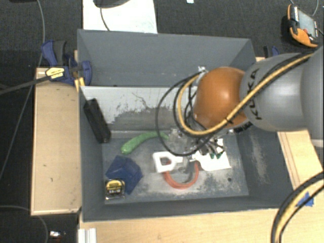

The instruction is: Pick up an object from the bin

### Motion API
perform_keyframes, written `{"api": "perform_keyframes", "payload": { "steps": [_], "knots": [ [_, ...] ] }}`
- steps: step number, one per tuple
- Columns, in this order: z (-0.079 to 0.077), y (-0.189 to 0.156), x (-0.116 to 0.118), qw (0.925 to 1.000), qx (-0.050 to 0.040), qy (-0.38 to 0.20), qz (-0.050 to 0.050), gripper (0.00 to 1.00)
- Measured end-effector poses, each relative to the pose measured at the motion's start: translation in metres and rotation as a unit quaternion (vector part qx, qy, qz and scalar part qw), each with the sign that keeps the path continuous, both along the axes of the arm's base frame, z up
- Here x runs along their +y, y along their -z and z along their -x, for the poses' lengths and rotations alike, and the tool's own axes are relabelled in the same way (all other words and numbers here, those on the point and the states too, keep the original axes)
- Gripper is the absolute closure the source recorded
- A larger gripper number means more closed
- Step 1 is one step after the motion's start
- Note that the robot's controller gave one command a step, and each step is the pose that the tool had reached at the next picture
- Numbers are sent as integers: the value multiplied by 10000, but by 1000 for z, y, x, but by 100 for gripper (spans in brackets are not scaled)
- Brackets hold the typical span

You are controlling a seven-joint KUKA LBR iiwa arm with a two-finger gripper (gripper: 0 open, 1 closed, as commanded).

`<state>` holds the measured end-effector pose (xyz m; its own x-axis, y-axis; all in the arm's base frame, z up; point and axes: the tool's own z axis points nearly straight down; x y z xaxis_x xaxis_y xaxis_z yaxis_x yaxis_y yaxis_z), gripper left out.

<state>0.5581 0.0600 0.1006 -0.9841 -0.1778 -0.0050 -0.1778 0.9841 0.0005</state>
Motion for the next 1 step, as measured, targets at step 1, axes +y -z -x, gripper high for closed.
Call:
{"api": "perform_keyframes", "payload": {
  "steps": [1],
  "knots": [
    [19, 30, -11, 9999, -21, 98, -35, 0]
  ]
}}
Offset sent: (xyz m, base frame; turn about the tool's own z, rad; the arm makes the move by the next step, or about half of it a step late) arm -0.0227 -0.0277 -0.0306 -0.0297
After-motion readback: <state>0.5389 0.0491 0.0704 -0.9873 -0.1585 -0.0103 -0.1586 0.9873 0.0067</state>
